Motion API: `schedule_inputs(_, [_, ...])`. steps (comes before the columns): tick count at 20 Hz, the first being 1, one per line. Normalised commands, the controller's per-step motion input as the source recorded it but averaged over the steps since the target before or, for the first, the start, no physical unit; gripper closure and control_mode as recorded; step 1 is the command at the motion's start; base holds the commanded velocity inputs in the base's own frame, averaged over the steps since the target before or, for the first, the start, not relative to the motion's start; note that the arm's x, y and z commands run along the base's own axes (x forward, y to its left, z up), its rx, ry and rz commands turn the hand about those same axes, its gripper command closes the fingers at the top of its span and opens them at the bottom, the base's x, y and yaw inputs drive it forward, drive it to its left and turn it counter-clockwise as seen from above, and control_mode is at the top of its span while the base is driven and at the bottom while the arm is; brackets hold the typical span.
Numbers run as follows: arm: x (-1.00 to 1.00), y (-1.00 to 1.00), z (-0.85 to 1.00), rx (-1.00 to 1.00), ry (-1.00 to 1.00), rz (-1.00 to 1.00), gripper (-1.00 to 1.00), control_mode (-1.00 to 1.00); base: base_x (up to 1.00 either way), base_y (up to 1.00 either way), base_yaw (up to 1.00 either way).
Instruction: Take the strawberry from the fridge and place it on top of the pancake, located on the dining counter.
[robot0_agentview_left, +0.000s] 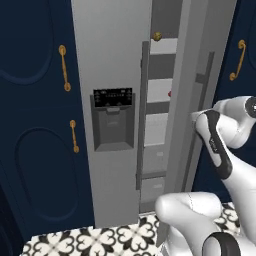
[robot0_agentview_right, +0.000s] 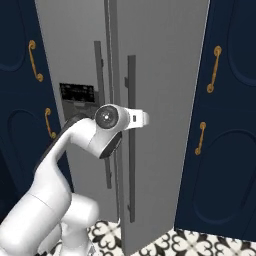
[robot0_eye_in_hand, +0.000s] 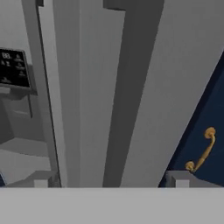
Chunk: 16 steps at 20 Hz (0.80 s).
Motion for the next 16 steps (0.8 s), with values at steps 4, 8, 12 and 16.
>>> schedule_inputs(4, [-0.63, -0.39, 0.32, 0.0, -0.02, 0.0, -1.0, -1.0, 0.0, 0.0, 0.0])
schedule_inputs(8, [-0.65, -0.39, 0.54, -0.01, 0.0, 0.0, -1.0, -1.0, 0.0, 0.0, 0.0])
schedule_inputs(12, [-0.92, 0.03, 0.77, -0.08, 0.0, 0.0, -1.0, -1.0, 0.0, 0.0, 0.0])
schedule_inputs(16, [-0.34, 0.8, 0.33, -0.25, 0.12, 0.0, -1.0, -1.0, 0.0, 0.0, 0.0])
